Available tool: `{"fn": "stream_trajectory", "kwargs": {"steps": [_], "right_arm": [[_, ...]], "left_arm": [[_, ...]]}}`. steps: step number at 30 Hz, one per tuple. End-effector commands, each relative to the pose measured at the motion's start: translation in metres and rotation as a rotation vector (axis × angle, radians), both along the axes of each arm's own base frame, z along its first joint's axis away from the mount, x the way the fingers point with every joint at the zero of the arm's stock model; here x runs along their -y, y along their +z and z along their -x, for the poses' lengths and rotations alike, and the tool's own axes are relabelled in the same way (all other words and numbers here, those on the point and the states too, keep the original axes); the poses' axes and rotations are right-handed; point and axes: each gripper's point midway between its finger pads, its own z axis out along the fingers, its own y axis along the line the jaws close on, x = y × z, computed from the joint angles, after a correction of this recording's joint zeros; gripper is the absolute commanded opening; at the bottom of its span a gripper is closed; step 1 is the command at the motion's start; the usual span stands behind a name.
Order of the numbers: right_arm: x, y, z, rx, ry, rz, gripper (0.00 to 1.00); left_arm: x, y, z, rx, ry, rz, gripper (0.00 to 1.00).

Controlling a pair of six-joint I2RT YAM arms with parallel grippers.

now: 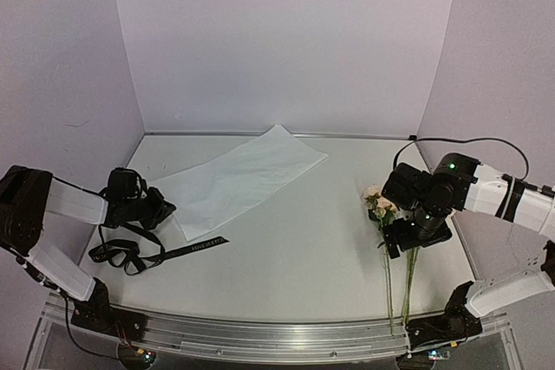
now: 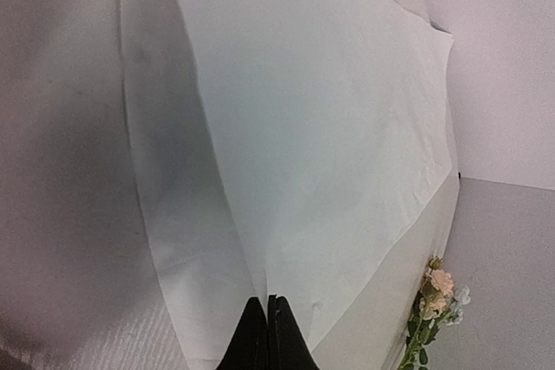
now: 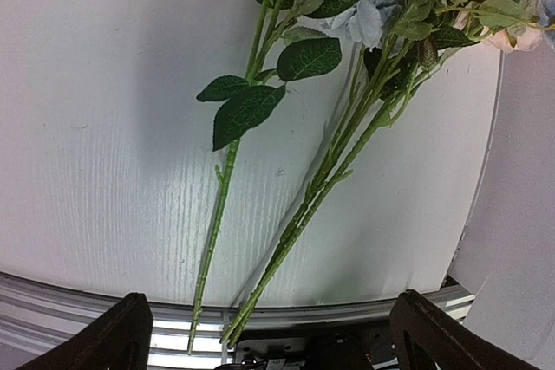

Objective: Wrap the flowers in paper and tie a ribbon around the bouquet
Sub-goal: Pick up the corner of the folded wrapping paper at the center of the board, then pass from the left arm to the right

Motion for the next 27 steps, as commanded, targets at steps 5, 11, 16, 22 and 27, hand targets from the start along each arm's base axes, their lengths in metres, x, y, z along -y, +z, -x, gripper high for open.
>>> {"fn": "stream_trajectory", "kwargs": {"steps": [5, 11, 16, 22, 27], "right_arm": [[0.001, 0.006, -0.008, 0.033, -0.026, 0.010, 0.98], [-0.009, 0.005, -0.014, 0.036, -0.057, -0.021, 0.98], [-0.024, 0.007, -0.020, 0.039, -0.090, -0.076, 0.98], [-0.049, 0.013, -0.031, 0.055, -0.133, -0.186, 0.98], [-0.085, 0.021, -0.042, 0.034, -0.160, -0.320, 0.98]], "left_arm": [[0.072, 0.104, 0.014, 0.438, -0.358, -0.323, 0.00], [0.151, 0.120, 0.079, 0.628, -0.728, -0.540, 0.00], [0.213, 0.088, 0.132, 0.640, -1.016, -0.746, 0.00], [0.260, 0.045, 0.179, 0.656, -1.215, -0.950, 0.00], [0.275, 0.020, 0.200, 0.670, -1.284, -1.020, 0.00]]}}
